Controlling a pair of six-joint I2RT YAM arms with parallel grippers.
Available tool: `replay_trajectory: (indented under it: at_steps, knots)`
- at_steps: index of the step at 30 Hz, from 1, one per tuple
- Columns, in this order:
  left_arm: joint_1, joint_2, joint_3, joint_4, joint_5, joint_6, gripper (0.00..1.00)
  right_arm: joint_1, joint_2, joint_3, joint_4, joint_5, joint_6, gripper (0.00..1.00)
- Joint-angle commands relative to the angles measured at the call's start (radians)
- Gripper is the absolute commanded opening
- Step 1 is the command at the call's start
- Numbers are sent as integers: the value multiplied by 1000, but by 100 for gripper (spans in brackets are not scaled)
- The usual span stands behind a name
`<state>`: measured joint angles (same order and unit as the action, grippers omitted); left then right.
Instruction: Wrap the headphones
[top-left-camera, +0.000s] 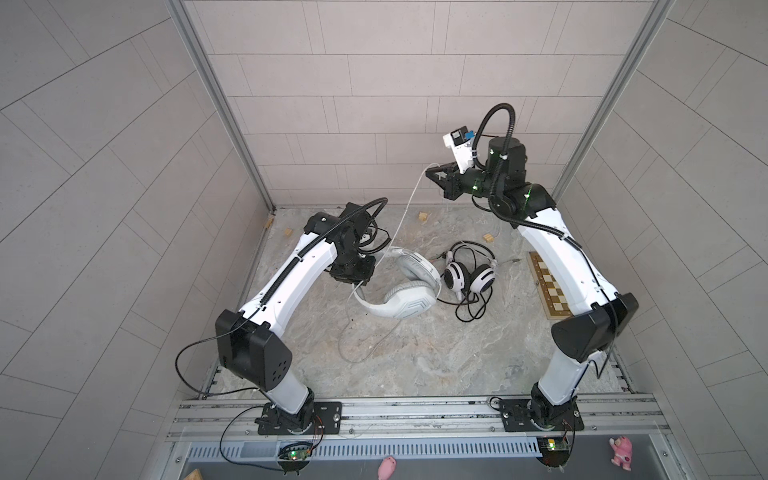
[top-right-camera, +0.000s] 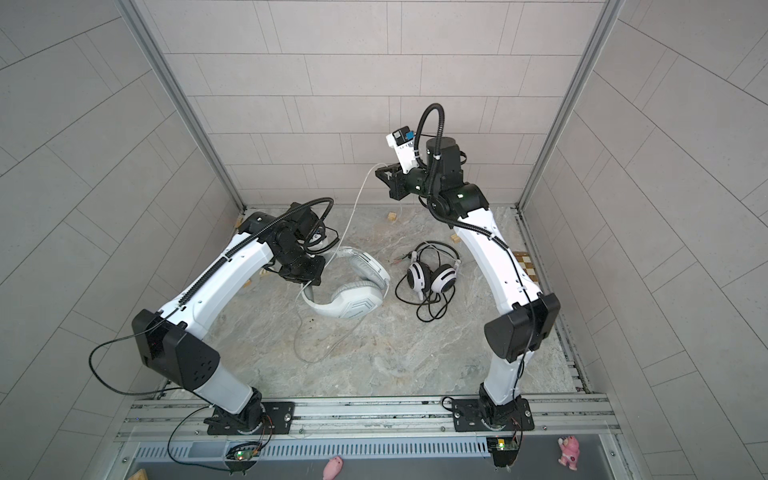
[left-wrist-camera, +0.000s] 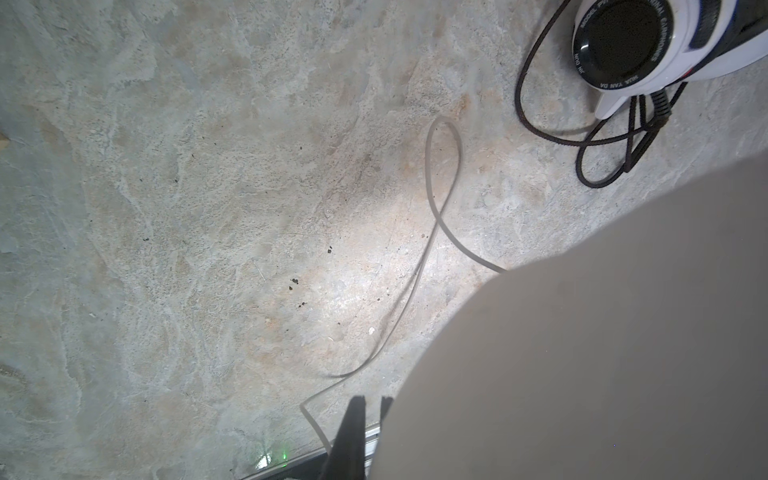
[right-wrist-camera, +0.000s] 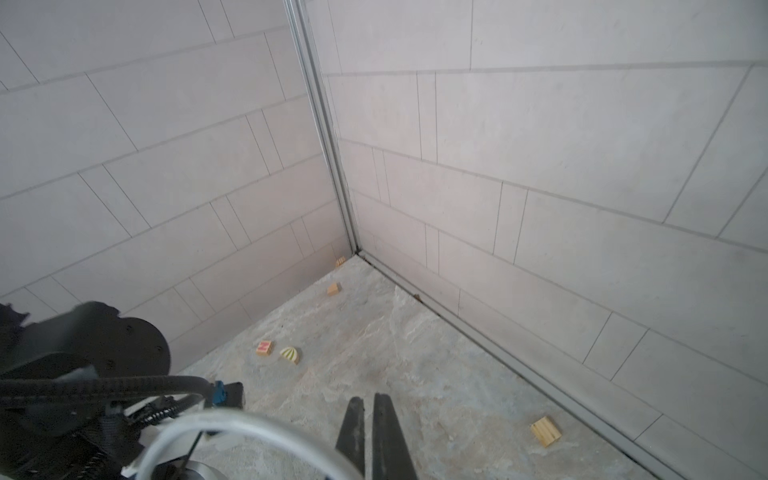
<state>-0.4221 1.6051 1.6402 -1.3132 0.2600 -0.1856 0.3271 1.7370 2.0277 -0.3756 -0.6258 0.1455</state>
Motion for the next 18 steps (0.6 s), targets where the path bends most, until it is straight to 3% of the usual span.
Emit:
replay_trajectory:
  at_steps: [1, 7, 12, 18]
  knots:
    - [-5, -39, -1, 1, 33, -2, 0, -69, 0, -60, 111, 34, 105, 0]
    - [-10, -70, -41, 4, 85, 7, 0, -236, 67, -89, 316, 16, 396, 0]
    - [-41, -131, -68, 5, 127, 31, 0, -308, 248, 87, 218, 34, 468, 0]
    - [-43, -211, -78, -4, 72, 37, 0, -361, 354, 86, 183, 94, 505, 0]
